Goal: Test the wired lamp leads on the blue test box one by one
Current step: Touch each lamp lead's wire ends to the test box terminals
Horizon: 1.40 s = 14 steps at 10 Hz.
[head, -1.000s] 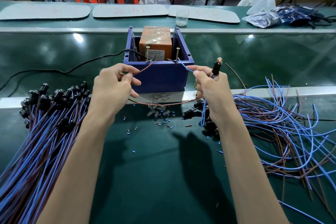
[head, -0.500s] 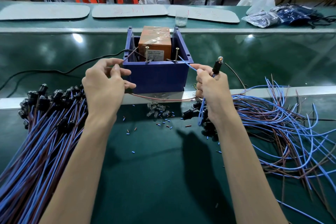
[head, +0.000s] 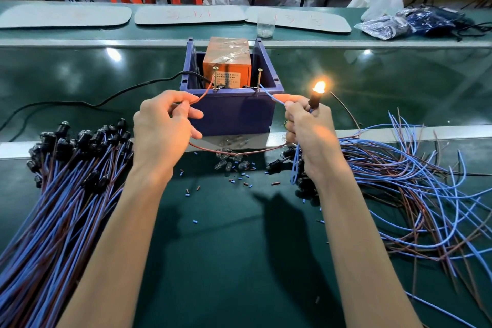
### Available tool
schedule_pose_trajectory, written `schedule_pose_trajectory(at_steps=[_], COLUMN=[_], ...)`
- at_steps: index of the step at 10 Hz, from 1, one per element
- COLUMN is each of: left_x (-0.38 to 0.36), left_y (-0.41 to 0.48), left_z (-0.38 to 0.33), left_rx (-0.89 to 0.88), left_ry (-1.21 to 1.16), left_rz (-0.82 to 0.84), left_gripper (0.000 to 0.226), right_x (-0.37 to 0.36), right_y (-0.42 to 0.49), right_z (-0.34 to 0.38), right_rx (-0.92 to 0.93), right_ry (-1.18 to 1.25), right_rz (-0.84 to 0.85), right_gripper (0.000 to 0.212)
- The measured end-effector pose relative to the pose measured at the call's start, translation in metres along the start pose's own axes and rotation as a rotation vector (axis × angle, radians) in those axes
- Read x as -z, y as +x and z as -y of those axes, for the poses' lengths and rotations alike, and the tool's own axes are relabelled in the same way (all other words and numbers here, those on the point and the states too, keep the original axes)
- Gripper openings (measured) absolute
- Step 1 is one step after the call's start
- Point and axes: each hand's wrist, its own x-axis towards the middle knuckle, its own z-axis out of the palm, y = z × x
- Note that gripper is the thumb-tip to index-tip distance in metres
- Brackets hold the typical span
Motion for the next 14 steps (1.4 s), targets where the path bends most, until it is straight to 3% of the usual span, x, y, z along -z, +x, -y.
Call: schedule_pose_trajectory(at_steps=[7, 8, 10, 12, 13, 14], left_x=[0.0, 0.001, 0.002, -0.002, 0.002, 0.008], left_y=[0.001, 0.001, -0.004, -0.001, 0.002, 0.005], left_z=[-0.001, -0.003, -0.008, -0.008, -0.008, -0.009], left_rx=[0.004, 0.003, 0.001, 0.048, 0.091, 0.102], left_ry=[0.005, -0.011, 0.047, 0.003, -0.03, -0.075], left_rz=[0.012, 0.063, 0.393, 0.167, 0.082, 0.106], left_gripper=[0.036, 0.032, 0.028, 0.031, 0.029, 0.027], right_x=[0.001, 0.003, 0.003, 0.0, 0.002, 0.01], right_y=[-0.003, -0.002, -0.004, -0.005, -0.004, -0.002], right_z=[0.003, 0.005, 0.007, 0.014, 0.016, 0.017], right_rx=[-0.002, -0.033, -0.059, -0.101, -0.068, -0.022], right_ry=[-0.031, -0.017, -0.128, -0.042, -0.143, -0.271], right_rz=[0.034, 0.065, 0.244, 0.117, -0.011, -0.111], right_gripper=[0.036, 0.035, 0.036, 0.038, 0.05, 0.065])
